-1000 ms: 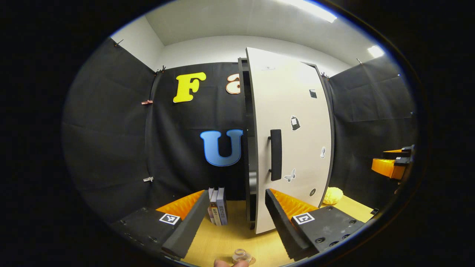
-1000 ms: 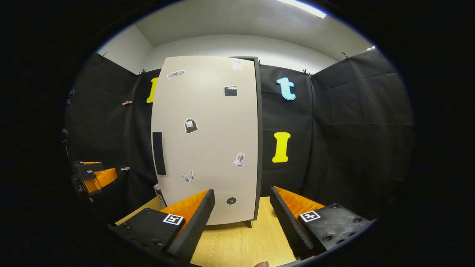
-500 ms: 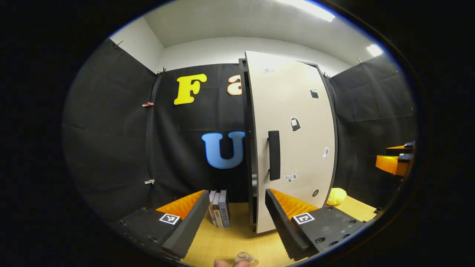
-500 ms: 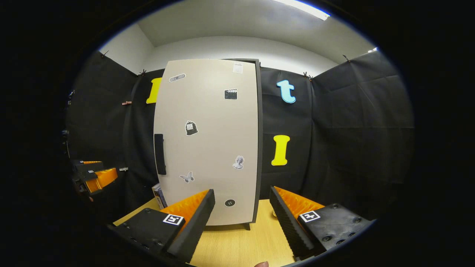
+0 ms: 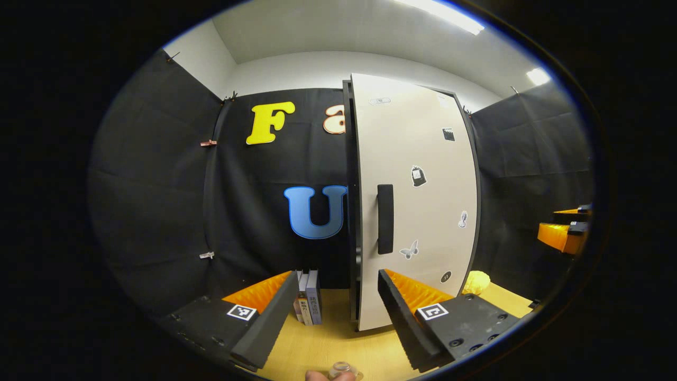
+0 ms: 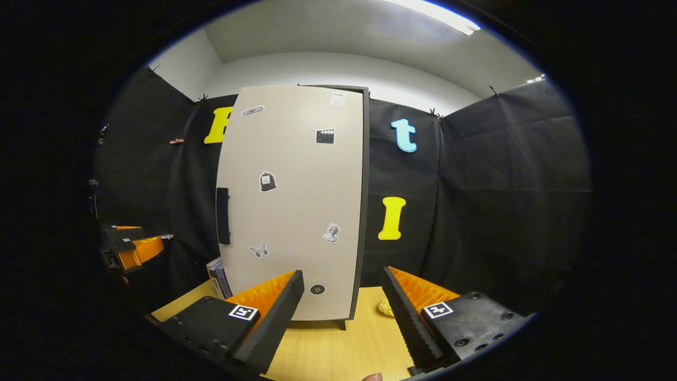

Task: Open the cabinet door with the right hand, grasp the bottle in the cabinet with the left hand and place it on the coaster, then close the cabinet door with the right hand.

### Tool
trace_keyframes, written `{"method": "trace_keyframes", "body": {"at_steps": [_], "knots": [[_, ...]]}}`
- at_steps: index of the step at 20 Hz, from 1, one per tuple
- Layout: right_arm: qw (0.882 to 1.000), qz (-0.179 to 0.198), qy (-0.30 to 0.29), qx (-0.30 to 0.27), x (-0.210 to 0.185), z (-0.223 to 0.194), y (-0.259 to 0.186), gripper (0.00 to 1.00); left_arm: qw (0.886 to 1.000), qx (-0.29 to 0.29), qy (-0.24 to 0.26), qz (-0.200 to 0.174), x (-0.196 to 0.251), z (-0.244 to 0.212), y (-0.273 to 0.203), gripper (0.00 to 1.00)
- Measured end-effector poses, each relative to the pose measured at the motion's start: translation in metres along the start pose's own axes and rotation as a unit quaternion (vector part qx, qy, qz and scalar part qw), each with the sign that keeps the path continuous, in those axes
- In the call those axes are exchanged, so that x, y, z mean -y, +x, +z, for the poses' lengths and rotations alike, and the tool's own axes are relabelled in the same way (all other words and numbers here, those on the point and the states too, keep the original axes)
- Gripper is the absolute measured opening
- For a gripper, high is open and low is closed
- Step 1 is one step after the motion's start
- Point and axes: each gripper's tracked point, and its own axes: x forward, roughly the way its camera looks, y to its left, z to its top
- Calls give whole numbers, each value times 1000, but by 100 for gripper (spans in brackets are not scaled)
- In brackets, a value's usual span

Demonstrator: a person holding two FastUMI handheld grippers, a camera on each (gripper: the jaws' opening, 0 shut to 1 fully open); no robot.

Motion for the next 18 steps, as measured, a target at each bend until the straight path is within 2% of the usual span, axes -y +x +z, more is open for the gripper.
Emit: {"method": "trace_keyframes", "body": {"at_steps": [5,11,18], "knots": [[1000,13,11,2,4,3,9,98,1000,-4,-3,24,0,-3,5,95],[1000,-16,-4,4,0,5,0,97,1000,-6,-7,-4,-4,-12,6,95],[1000,-26,-3,11,-4,13,-14,97,1000,-6,-8,-11,-20,-15,-6,95]]}}
